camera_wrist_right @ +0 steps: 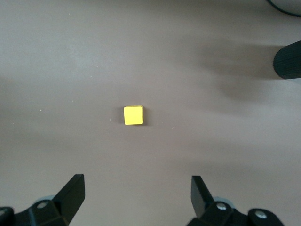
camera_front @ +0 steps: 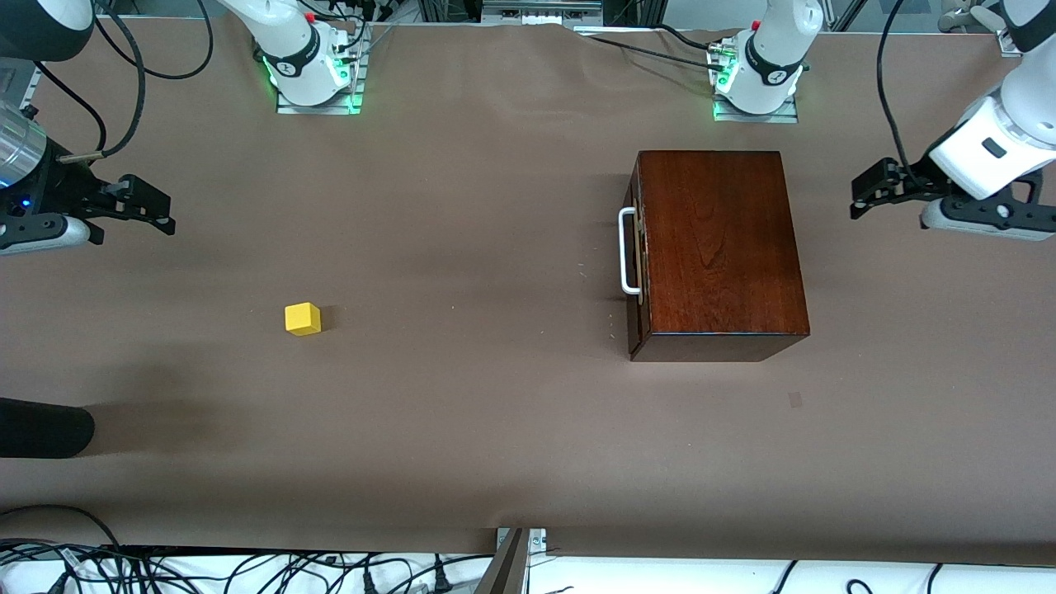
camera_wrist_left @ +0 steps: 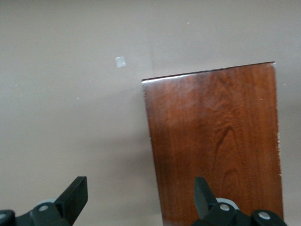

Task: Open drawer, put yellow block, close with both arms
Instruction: 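Move the left gripper over the box to the white drawer handle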

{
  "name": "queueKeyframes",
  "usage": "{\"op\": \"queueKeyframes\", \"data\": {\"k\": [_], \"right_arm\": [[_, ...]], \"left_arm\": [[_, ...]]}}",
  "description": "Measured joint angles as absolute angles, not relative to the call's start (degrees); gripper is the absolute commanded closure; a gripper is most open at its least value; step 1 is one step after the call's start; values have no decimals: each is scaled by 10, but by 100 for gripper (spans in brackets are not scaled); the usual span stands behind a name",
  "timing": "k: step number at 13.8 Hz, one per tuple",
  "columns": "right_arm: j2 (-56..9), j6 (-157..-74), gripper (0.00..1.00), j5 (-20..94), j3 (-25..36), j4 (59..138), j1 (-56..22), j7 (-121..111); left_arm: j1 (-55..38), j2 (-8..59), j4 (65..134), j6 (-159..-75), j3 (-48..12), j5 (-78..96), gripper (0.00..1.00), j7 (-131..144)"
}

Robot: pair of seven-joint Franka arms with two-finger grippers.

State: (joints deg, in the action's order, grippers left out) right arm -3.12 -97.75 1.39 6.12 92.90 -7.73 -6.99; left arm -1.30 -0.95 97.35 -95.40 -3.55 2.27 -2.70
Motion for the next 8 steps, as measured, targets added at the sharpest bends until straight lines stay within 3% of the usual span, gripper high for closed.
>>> {"op": "queueKeyframes", "data": {"k": [5, 8], "right_arm": [[-31, -978, 0, 14, 61, 929, -77, -70], [-31, -978, 0, 14, 61, 929, -77, -70]], "left_arm": [[-21, 18, 958, -941, -76, 24, 0, -9], [-24, 50, 922, -943, -136, 23, 0, 55]]}}
